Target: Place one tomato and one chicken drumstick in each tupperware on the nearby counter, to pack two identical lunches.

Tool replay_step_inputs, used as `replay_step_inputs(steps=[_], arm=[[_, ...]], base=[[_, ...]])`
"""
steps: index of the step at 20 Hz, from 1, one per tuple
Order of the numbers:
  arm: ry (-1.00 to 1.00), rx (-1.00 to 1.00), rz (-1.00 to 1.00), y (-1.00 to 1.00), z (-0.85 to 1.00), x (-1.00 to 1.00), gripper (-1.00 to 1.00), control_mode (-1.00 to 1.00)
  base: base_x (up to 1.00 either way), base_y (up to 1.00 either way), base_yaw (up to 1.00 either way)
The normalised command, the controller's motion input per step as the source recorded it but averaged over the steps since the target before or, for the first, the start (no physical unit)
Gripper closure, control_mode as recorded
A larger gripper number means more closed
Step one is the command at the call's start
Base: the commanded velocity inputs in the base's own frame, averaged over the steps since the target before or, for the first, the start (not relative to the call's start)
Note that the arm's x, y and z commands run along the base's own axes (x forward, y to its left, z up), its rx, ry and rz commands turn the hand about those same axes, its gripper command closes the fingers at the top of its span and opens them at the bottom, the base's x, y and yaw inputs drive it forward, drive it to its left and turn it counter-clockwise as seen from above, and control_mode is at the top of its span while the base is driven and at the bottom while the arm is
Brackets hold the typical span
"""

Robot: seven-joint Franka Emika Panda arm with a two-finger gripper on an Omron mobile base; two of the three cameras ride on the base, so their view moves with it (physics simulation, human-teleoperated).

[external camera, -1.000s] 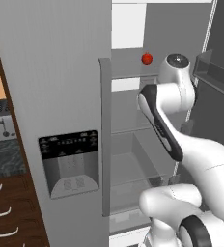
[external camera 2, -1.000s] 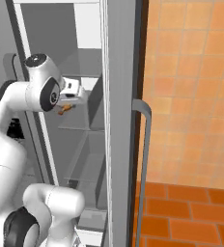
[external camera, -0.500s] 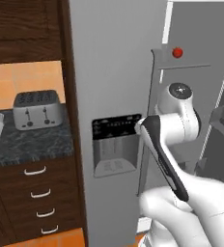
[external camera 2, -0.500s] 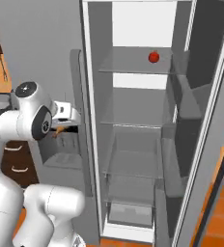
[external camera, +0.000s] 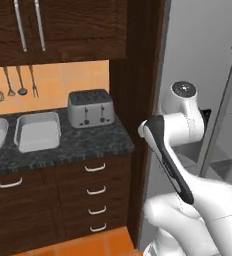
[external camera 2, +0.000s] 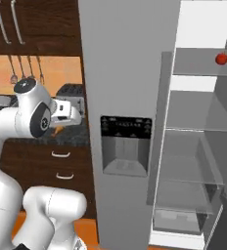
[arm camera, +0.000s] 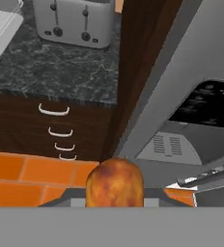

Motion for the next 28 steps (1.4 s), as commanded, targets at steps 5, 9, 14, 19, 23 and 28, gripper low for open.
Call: replay_step_inputs(steps=[5,9,14,19,23,28], arm=[[0.00,0.00,0.00,0.00,0.00,0.00,1.00,1.00],[0.00,0.00,0.00,0.00,0.00,0.00,1.00,1.00],[0.00,0.00,0.00,0.00,0.00,0.00,1.00,1.00],[0.08,-0.01,-0.01,0.32,-0.12,0.24,1.00,-1.00],[0.19,0.00,0.02,0.02,-0.63,0.51,1.00,-1.00],[0.04,0.00,0.07,-0.41,-0.87,0.44,1.00,-1.00]], base=[[0.42,1.00,-0.10],[0.91,1.00,-0.11],[0.98,1.00,-0.12],[0.50,0.60,-0.06],[0.00,0.00,0.00],[0.00,0.00,0.00]])
